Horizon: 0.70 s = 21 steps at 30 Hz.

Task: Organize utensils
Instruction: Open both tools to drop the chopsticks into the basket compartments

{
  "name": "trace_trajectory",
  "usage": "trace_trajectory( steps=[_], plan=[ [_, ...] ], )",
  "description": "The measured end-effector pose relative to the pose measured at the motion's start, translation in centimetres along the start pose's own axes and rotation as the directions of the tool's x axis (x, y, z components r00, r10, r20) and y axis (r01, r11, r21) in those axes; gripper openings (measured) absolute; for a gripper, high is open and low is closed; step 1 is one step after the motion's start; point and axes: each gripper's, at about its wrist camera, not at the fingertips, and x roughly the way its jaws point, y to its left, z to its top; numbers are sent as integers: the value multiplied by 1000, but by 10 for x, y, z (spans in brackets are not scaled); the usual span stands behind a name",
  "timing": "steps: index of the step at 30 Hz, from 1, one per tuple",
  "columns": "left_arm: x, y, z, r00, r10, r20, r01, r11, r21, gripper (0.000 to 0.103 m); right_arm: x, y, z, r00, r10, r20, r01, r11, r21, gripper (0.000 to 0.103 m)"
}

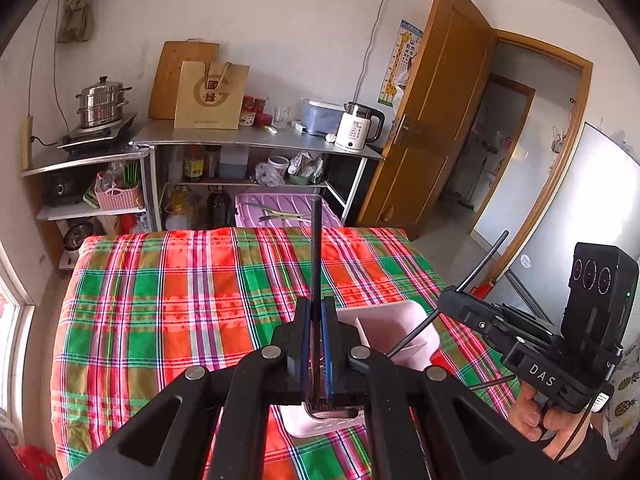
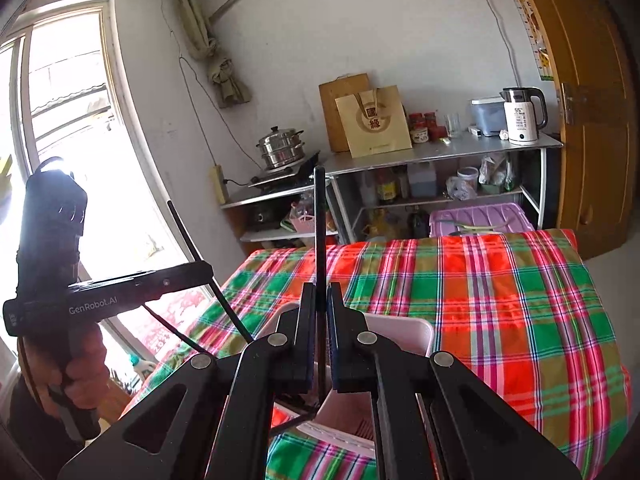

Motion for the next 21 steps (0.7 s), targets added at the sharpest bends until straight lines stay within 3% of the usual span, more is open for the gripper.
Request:
trace_trajectory(
  steps=[6,13,15,21],
  plan=[
    [10,7,-10,999,-5,-32,4,1000,-18,5,6,-3,-10,999,-1,-49,1,1000,-10,5],
    [3,4,-11,999,-26,-19,25,1000,-9,6,-2,-6,-9,999,-3,-40,3,1000,-3,6],
    [-2,2,-10,1000,-24,-4,24,1000,-3,7,-4,-7,-5,1000,-4,-31,4,1000,-2,11],
    [-25,-1,-4,998,-28,56,29,1000,-7,19,-22,-7,-1,1000,-13,0,13,1000,1,13]
  ],
)
